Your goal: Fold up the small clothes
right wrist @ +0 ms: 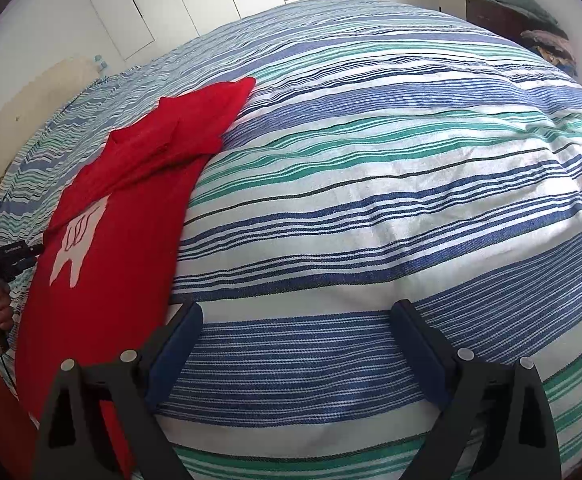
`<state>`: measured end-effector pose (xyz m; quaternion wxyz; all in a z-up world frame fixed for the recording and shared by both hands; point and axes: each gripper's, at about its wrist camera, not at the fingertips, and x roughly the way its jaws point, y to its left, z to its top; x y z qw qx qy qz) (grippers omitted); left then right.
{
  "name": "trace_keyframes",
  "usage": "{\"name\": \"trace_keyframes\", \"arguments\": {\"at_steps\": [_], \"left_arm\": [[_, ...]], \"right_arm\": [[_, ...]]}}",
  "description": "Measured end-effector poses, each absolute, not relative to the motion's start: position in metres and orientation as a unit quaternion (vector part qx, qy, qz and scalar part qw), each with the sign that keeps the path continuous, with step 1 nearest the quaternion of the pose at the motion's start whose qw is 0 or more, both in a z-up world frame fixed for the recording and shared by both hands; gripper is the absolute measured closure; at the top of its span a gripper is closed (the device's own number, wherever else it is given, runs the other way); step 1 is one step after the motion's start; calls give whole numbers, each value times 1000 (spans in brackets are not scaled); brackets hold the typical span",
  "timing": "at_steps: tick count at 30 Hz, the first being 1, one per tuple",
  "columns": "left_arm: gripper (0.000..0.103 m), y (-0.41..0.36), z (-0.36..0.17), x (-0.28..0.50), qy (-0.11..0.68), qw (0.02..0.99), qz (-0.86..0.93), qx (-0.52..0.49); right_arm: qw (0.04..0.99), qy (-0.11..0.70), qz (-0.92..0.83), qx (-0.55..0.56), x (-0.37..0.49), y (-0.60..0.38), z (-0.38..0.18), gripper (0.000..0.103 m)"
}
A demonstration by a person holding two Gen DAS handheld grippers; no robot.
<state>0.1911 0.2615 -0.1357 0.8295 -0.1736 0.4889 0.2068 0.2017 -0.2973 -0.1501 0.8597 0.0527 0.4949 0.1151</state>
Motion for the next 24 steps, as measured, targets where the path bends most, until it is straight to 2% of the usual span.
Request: {"name": "trace_keyframes", "arguments": {"at_steps": [9,14,18,24], "left_arm": [[26,221,-111,95,449,827,179,-287],[25,189,-131,79,484,811,168,-282],[25,183,-124,84,478,827,175,-238],[24,198,-126,77,471,822,191,-256]], "right_arm": [[859,497,116,44,201,-293,-153,4],[858,491,125,87,198,-304,-152,4],[862,486,127,68,196,-300,-158,3],[867,474,135,66,192,-300,-160,1]]}}
